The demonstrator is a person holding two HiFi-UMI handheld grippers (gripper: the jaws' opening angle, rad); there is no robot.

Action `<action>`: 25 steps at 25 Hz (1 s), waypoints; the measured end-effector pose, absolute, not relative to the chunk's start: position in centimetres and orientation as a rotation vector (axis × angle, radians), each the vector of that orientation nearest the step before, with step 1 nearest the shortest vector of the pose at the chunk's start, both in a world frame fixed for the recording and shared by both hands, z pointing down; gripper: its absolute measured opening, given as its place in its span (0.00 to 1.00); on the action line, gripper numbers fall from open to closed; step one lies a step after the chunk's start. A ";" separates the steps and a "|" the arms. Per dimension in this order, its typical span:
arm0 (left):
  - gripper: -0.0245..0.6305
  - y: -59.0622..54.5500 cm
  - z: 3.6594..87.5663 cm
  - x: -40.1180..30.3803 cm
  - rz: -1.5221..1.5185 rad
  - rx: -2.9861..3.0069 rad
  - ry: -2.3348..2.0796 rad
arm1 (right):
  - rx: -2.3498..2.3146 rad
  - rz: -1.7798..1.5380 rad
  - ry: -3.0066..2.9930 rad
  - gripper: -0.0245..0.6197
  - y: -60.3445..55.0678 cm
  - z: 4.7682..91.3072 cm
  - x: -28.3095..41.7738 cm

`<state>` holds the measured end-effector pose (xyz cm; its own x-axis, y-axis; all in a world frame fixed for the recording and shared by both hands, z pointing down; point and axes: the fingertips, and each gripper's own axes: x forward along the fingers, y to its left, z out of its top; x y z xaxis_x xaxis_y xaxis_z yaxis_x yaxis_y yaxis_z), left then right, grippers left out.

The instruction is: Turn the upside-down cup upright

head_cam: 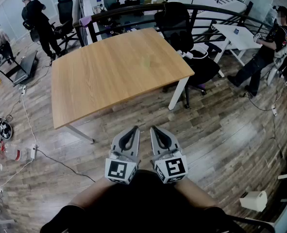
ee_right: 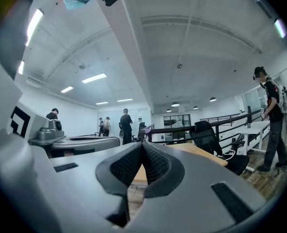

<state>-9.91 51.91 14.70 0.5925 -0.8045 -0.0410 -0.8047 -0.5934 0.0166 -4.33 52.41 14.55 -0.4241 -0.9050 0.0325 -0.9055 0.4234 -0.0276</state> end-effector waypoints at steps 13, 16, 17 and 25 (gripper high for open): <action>0.05 51.3 14.7 -13.1 0.053 -2.816 1.358 | 1.694 0.062 -2.611 0.06 51.9 15.2 -7.9; 0.05 51.4 14.9 -14.3 0.062 -2.831 1.345 | 1.723 0.132 -2.605 0.06 52.0 15.5 -8.7; 0.05 51.5 15.0 -14.8 0.063 -2.837 1.341 | 1.738 0.162 -2.602 0.06 52.1 15.7 -8.9; 0.05 50.6 16.8 -18.0 0.064 -2.897 1.346 | 1.830 0.242 -2.532 0.06 51.1 17.7 -10.0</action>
<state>-18.00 50.62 16.79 0.6447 -0.7643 -0.0140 -0.7622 -0.6441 0.0656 -10.03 51.07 17.66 -0.3177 -0.9433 0.0964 -0.9444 0.3058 -0.1205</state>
